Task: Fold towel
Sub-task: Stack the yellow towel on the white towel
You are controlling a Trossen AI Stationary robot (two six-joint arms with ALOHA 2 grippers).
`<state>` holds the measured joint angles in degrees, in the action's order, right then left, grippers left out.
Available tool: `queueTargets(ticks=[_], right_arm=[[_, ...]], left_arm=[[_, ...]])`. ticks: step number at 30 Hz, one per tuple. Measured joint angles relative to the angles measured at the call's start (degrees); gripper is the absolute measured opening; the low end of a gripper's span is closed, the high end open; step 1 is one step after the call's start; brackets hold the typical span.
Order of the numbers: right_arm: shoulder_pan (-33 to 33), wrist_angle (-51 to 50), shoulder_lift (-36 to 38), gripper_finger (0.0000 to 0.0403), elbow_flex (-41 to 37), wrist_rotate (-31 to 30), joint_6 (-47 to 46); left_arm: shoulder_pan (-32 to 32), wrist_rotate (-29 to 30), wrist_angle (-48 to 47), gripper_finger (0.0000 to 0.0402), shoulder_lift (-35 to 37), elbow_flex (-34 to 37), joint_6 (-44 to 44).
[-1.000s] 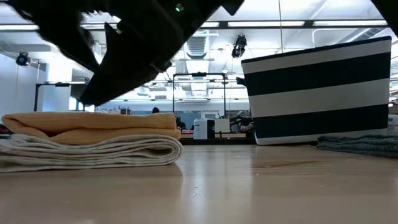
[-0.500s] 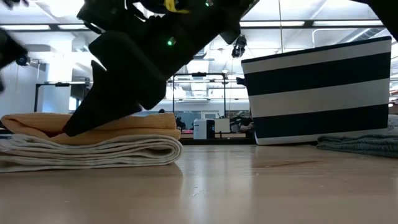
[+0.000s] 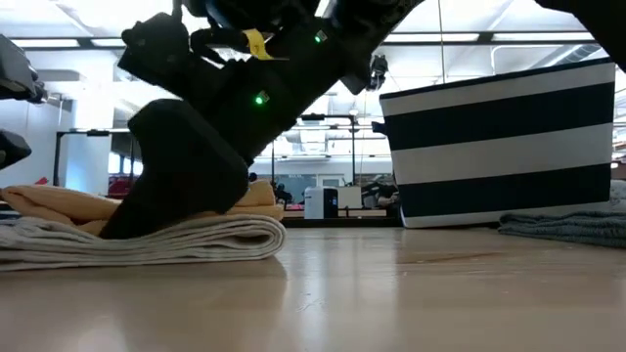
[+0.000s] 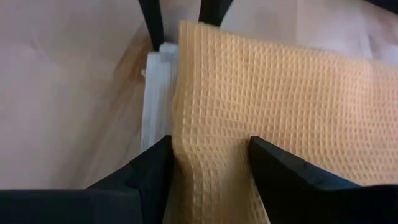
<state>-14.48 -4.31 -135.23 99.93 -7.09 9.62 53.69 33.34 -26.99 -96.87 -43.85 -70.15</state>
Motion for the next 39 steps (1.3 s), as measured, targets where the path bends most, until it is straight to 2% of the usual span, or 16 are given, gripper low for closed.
queueTargets(ticks=[4, 8, 21, 29, 39], right_arm=[[0.00, 0.21, 0.04, 0.0193, 0.04, 0.00, -0.67], [0.04, 0.35, 0.06, 0.0168, 0.04, -0.22, -0.67], [-0.07, 0.28, 0.87, 0.0012, 0.04, -0.24, -1.00], [-1.32, -2.83, 3.02, 0.0021, 1.30, 0.00, -2.51], [-2.96, -4.27, 3.23, 0.0006, 2.07, 2.63, -2.35]], left_arm=[[-0.02, 0.17, 0.17, 0.0110, 0.27, 0.15, 0.24], [-0.11, 0.22, 0.36, 0.0101, 0.28, 0.28, 0.39], [-0.74, 0.42, 0.60, 0.0078, 0.28, 0.37, 0.35], [-0.86, 0.59, 0.60, 0.0077, 0.23, 0.39, 0.35], [-1.05, 0.82, 0.68, 0.0077, 0.23, 0.52, 0.22]])
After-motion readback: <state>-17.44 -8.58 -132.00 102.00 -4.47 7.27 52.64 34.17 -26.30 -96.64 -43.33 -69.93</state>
